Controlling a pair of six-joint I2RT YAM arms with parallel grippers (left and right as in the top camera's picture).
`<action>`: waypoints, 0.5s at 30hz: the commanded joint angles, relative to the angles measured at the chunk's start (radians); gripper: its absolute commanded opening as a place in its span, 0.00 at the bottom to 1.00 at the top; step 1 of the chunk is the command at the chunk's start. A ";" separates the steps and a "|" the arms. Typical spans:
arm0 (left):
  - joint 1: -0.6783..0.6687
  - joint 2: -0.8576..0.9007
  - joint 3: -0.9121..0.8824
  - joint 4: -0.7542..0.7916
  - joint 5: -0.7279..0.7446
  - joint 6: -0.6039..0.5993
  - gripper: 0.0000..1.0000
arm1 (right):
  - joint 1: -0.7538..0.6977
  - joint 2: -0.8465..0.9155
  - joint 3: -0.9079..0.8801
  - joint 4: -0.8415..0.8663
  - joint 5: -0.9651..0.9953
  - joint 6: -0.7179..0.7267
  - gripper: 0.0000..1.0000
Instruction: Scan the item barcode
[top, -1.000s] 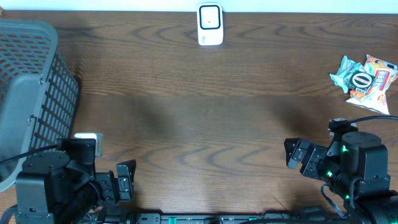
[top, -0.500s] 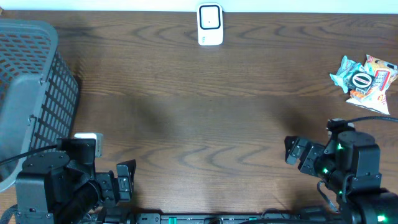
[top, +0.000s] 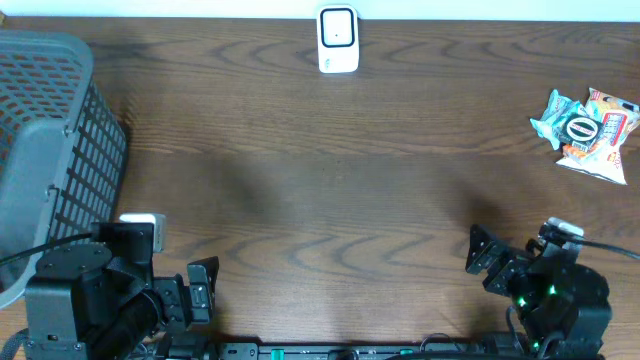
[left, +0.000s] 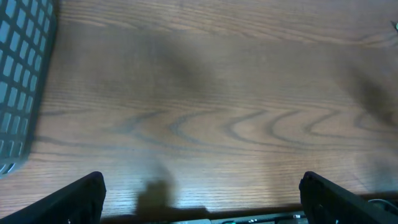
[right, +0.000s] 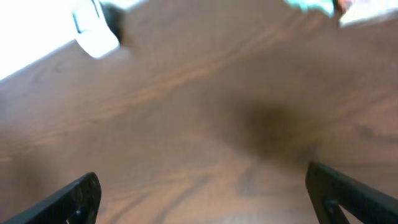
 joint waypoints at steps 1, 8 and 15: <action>0.000 0.002 0.003 -0.001 -0.010 -0.005 0.97 | -0.016 -0.060 -0.072 0.068 0.009 -0.060 0.99; 0.000 0.002 0.003 -0.001 -0.010 -0.005 0.97 | -0.016 -0.145 -0.233 0.264 0.008 -0.089 0.99; 0.000 0.002 0.003 -0.001 -0.010 -0.005 0.98 | -0.016 -0.213 -0.373 0.461 -0.026 -0.089 0.99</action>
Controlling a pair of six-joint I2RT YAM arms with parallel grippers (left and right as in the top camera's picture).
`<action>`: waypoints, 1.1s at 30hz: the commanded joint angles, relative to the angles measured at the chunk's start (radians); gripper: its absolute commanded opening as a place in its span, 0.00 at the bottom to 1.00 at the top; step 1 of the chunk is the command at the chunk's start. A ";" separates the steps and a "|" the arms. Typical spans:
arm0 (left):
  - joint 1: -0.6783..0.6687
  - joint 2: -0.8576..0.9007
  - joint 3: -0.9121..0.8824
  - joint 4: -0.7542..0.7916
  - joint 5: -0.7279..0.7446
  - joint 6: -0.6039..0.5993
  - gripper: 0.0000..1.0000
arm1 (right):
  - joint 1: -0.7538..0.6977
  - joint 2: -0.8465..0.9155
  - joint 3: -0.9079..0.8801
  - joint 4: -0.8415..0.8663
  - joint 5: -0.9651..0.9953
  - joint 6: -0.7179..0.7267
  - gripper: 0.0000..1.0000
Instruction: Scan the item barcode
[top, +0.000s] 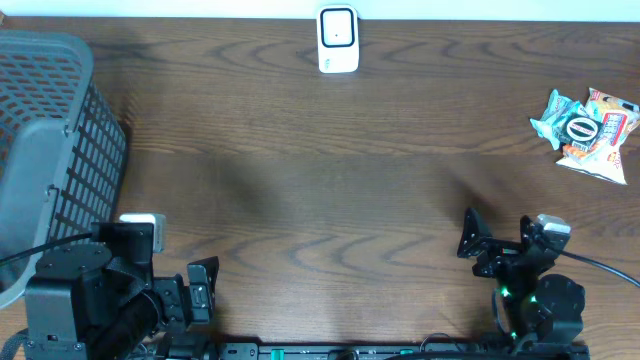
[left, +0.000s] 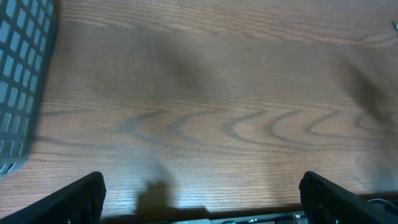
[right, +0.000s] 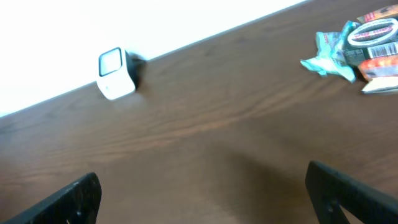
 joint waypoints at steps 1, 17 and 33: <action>0.000 0.002 0.003 0.000 -0.010 -0.005 0.97 | -0.006 -0.038 -0.052 0.055 -0.018 -0.015 0.99; 0.000 0.002 0.003 0.000 -0.010 -0.005 0.98 | -0.006 -0.111 -0.256 0.401 -0.053 -0.072 0.99; 0.000 0.002 0.003 0.000 -0.010 -0.005 0.98 | -0.007 -0.111 -0.291 0.475 -0.066 -0.240 0.99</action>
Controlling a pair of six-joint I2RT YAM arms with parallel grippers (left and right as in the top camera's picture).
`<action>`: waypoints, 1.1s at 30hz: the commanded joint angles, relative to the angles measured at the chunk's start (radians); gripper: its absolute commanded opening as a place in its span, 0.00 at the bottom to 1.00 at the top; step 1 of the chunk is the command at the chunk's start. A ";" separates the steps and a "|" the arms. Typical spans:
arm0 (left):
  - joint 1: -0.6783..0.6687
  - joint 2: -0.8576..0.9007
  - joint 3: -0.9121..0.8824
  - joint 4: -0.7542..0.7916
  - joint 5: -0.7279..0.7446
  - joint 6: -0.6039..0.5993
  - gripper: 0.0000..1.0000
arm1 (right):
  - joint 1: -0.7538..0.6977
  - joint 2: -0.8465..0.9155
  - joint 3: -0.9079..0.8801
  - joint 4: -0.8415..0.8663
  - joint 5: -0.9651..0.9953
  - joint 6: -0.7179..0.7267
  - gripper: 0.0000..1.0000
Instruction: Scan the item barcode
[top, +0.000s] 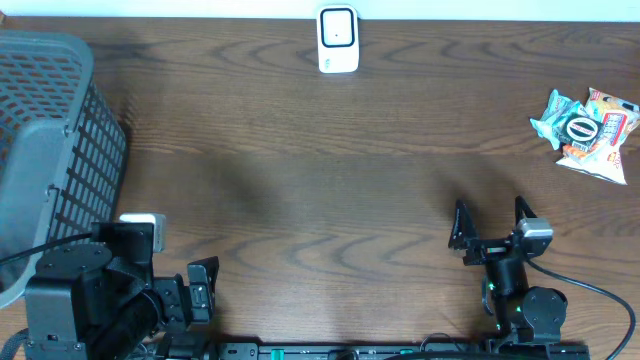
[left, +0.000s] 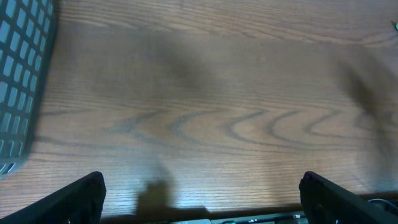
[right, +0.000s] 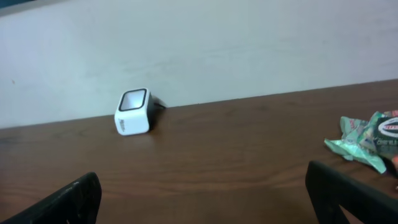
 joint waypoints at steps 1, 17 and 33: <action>0.000 0.002 0.002 0.000 -0.010 -0.005 0.98 | -0.007 -0.007 -0.004 -0.013 -0.007 -0.084 0.99; 0.000 0.002 0.002 0.000 -0.010 -0.005 0.98 | -0.007 -0.007 -0.004 -0.092 0.005 -0.183 0.99; 0.000 0.002 0.002 0.000 -0.010 -0.005 0.97 | -0.003 -0.006 -0.004 -0.094 0.016 -0.169 0.99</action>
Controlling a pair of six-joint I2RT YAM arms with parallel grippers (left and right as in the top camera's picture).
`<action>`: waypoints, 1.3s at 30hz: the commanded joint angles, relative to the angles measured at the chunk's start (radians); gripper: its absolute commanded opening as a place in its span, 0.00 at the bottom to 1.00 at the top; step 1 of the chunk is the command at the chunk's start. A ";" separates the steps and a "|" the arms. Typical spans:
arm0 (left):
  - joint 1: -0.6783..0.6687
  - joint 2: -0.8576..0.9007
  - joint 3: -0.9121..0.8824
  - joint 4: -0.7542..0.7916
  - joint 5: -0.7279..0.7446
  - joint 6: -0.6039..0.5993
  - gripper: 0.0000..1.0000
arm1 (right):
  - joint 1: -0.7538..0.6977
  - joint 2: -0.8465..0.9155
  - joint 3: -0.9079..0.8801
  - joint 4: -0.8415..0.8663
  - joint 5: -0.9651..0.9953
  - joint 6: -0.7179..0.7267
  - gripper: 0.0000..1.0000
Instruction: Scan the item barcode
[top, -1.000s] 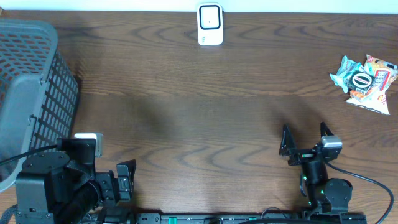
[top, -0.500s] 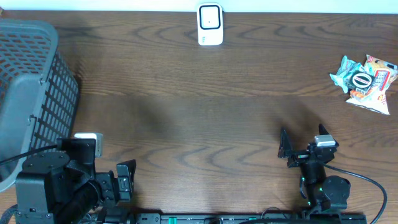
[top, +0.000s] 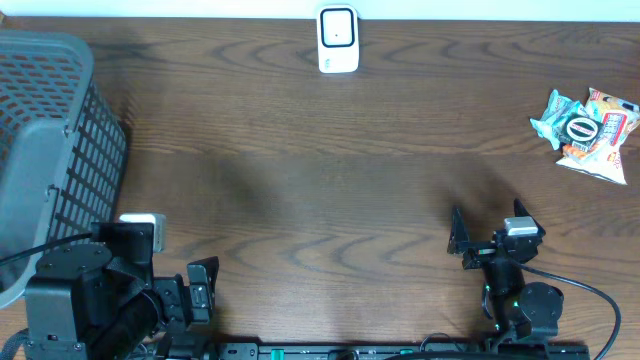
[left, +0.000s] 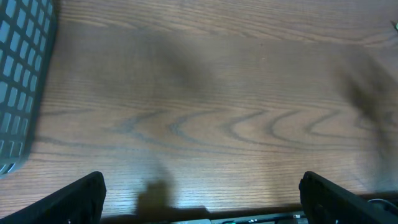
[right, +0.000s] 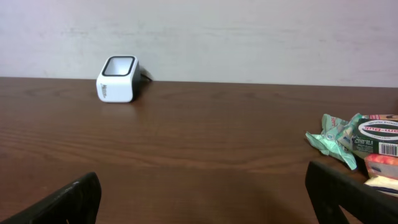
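A white barcode scanner (top: 338, 39) with a dark window stands at the far middle of the table; the right wrist view shows the scanner (right: 118, 79) by the wall. A pile of snack packets (top: 586, 122) lies at the far right, also seen as packets (right: 360, 142) in the right wrist view. My right gripper (top: 484, 233) is open near the front right, level and facing the far wall, well short of the packets. My left gripper (left: 202, 198) is open at the front left over bare wood.
A grey mesh basket (top: 48, 150) fills the left side; its corner (left: 22, 81) shows in the left wrist view. The dark wooden table (top: 320, 170) ends at a pale wall (right: 199, 31) at the back.
My right gripper has levelled out a little more and turned slightly, so the scanner and packets sit lower and further left in its view. The left arm has not moved.
My right gripper first pointed down at the table near the front right. It then tilted upward in stages, bringing the scanner, packets and wall into its view. It now looks level across the table. The left arm stayed still throughout.
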 joint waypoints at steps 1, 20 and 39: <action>0.000 0.002 0.003 0.000 -0.010 -0.005 0.98 | 0.001 -0.006 -0.003 -0.007 0.011 0.003 0.99; 0.000 0.002 0.003 0.000 -0.010 -0.005 0.98 | 0.003 -0.007 -0.002 -0.010 0.030 -0.001 0.99; 0.000 0.002 0.003 0.000 -0.010 -0.005 0.98 | 0.027 -0.007 -0.002 -0.013 0.051 0.000 0.99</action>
